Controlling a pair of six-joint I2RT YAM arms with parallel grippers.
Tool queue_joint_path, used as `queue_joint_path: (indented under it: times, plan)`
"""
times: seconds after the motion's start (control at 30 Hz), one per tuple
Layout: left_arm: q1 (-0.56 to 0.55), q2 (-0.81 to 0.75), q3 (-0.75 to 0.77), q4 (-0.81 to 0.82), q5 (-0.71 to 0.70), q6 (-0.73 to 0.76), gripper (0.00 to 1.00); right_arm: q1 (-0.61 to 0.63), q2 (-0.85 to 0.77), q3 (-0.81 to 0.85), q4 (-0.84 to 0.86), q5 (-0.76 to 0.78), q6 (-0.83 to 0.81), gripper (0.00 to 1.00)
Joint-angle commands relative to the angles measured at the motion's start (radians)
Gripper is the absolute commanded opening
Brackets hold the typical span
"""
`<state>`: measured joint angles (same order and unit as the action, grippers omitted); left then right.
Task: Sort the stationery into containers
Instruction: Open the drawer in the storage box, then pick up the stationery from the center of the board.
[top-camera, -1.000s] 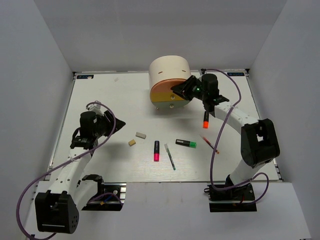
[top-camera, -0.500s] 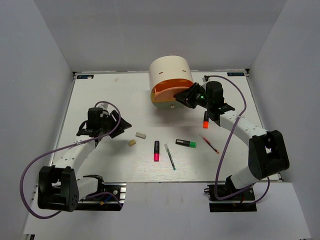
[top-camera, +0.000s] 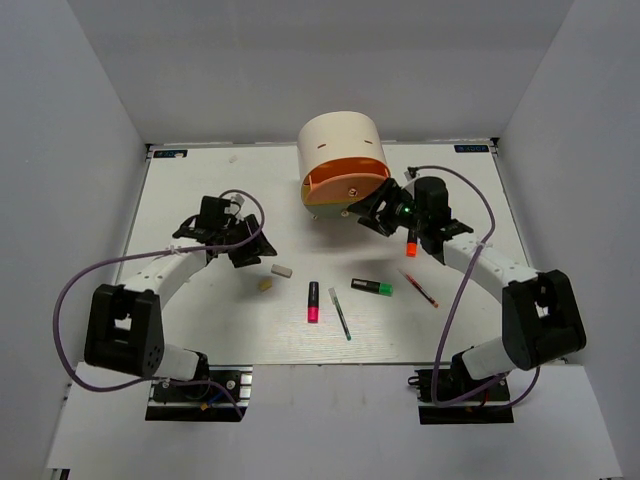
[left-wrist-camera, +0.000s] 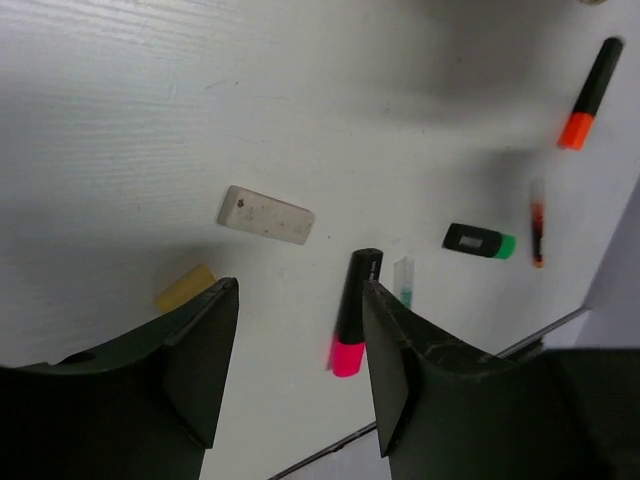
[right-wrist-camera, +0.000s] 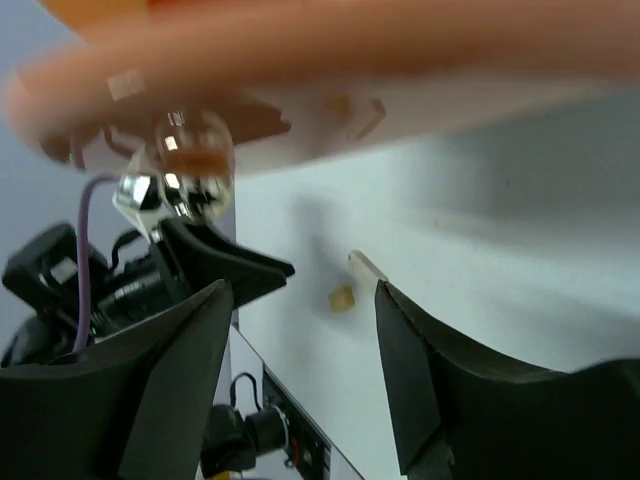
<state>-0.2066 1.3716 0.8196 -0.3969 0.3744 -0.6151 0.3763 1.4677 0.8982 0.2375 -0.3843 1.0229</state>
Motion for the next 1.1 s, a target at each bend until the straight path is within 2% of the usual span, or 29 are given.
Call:
queue_joint_path:
  times: [0.0, 0.17, 0.2, 0.23, 0.3, 0.33, 0.43, 0.5, 0.63, 0.67, 0.7, 0.83, 1.07]
  plan:
    - [-0.039, 0.05, 0.087, -0.097, -0.026, 0.156, 0.63, 0.018, -0.073, -0.038, -0.007, -0.054, -0.078, 0.65]
    - [-0.12, 0.13, 0.153, -0.122, -0.117, 0.25, 0.61, -0.002, -0.144, -0.09, -0.015, -0.108, -0.197, 0.67]
    - [-0.129, 0.148, 0.185, -0.152, -0.129, 0.25, 0.6, -0.004, -0.155, -0.09, -0.017, -0.126, -0.295, 0.65]
    - [-0.149, 0.191, 0.202, -0.167, -0.15, 0.25, 0.54, 0.003, -0.183, -0.085, -0.015, -0.126, -0.334, 0.6]
    - [-0.163, 0.237, 0.252, -0.228, -0.175, 0.192, 0.49, -0.004, -0.219, -0.082, -0.014, -0.136, -0.487, 0.53]
    - [-0.163, 0.26, 0.271, -0.246, -0.175, 0.169, 0.42, -0.004, -0.243, -0.084, -0.015, -0.122, -0.557, 0.45]
    - [-0.207, 0.302, 0.293, -0.281, -0.186, 0.008, 0.31, -0.004, -0.305, -0.104, -0.009, -0.097, -0.686, 0.31]
    - [-0.221, 0.302, 0.283, -0.311, -0.227, -0.067, 0.31, -0.002, -0.34, -0.136, 0.003, -0.088, -0.73, 0.31]
    - [-0.246, 0.282, 0.274, -0.367, -0.287, -0.202, 0.5, -0.005, -0.414, -0.185, 0.02, -0.068, -0.745, 0.38]
    - [-0.255, 0.273, 0.274, -0.367, -0.302, -0.24, 0.64, -0.002, -0.418, -0.206, 0.025, -0.065, -0.744, 0.4]
    - [-0.255, 0.273, 0.262, -0.367, -0.313, -0.259, 0.68, -0.004, -0.425, -0.212, 0.026, -0.065, -0.745, 0.4]
    - [-0.255, 0.264, 0.24, -0.315, -0.324, -0.362, 0.7, -0.004, -0.441, -0.228, 0.039, -0.073, -0.744, 0.42]
    - [-0.255, 0.343, 0.26, -0.247, -0.333, -0.52, 0.68, -0.004, -0.46, -0.235, 0.045, -0.074, -0.756, 0.45]
